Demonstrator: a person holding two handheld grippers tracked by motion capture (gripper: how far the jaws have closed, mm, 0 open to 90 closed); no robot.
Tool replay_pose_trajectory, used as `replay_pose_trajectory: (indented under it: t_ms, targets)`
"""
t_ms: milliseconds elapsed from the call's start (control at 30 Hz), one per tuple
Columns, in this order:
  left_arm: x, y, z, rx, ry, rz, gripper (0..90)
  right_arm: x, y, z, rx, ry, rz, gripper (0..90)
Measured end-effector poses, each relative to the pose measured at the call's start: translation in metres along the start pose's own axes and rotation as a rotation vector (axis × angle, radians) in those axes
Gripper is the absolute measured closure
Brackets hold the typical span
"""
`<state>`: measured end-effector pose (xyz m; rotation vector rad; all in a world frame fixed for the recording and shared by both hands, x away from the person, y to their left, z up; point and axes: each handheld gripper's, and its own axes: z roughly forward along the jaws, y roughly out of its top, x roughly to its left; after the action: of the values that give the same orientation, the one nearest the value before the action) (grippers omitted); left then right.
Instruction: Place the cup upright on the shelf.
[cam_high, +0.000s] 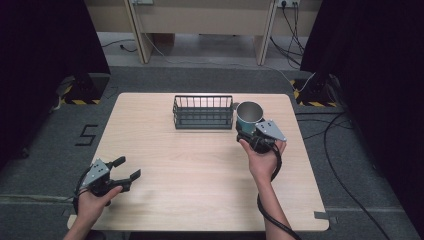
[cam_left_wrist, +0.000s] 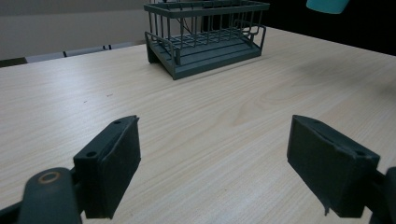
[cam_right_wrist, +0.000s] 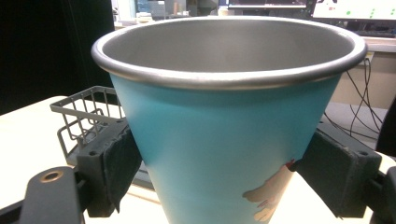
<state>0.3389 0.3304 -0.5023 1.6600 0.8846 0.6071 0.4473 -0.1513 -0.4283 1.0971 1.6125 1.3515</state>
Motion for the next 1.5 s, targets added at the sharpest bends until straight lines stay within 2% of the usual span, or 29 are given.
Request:
replay_pose_trajectory:
  t_ms: [867, 1500]
  targets:
    - [0.0, 0.0, 0.0, -0.001, -0.001, 0.0, 16.8, 0.021, 0.008, 0.021, -0.003, 0.036, 0.006, 18.6]
    - [0.0, 0.0, 0.0, -0.001, -0.002, 0.0, 16.9, 0.03, 0.013, 0.033, -0.006, 0.05, 0.016, 18.6]
